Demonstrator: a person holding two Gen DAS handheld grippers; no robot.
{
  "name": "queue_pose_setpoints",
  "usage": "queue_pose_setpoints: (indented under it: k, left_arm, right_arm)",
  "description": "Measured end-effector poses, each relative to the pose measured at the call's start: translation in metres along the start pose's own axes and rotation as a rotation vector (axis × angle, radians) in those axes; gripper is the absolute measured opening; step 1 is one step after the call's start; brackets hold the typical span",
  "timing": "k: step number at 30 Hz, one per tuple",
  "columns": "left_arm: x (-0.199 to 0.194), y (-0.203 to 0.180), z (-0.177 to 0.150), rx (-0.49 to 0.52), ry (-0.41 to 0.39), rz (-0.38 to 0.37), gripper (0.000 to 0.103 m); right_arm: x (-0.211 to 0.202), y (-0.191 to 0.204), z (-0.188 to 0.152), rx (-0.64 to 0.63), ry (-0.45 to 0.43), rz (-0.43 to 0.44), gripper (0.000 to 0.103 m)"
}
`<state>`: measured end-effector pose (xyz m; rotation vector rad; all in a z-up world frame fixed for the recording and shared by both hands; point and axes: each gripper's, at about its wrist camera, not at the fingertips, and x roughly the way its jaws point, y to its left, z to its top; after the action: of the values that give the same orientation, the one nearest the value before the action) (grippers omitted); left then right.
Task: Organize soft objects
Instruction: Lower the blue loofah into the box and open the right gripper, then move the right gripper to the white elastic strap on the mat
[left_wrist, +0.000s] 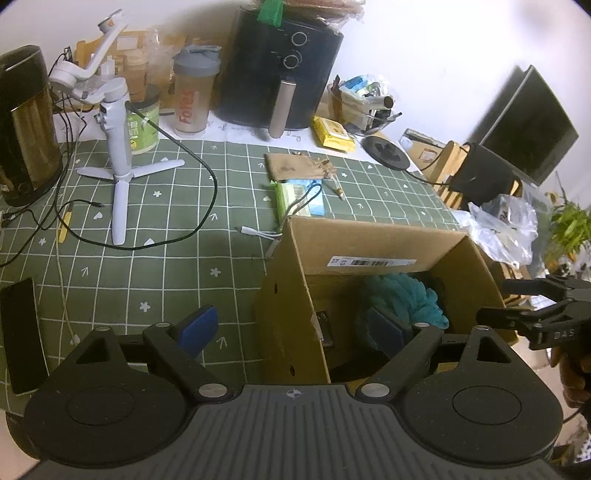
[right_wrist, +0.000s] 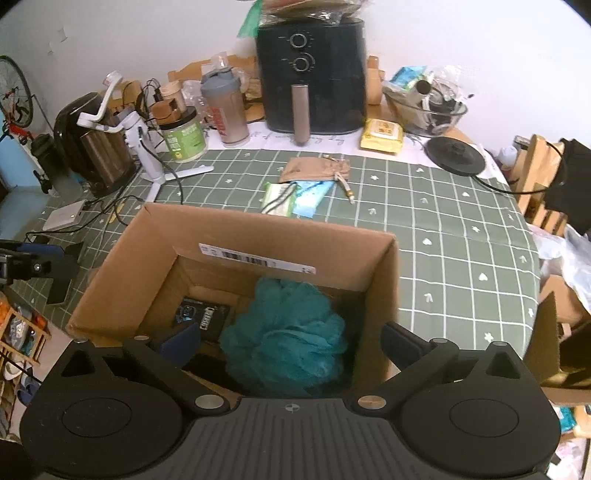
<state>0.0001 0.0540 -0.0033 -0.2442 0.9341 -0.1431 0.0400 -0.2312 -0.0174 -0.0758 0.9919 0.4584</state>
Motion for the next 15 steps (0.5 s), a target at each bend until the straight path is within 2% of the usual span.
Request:
queue_pose_setpoints:
  k: [10, 15]
  left_arm:
    - [0.015, -0.015, 0.01, 0.053, 0.03, -0.02, 0.089]
    - [0.017, -0.022, 0.018, 0.08, 0.028, -0.023, 0.089]
  right_arm:
    - [-0.006, -0.024, -0.006, 0.079, -0.005, -0.07, 0.103]
    - [-0.002, -0.03, -0.003, 0.073, -0.005, -0.169, 0.103]
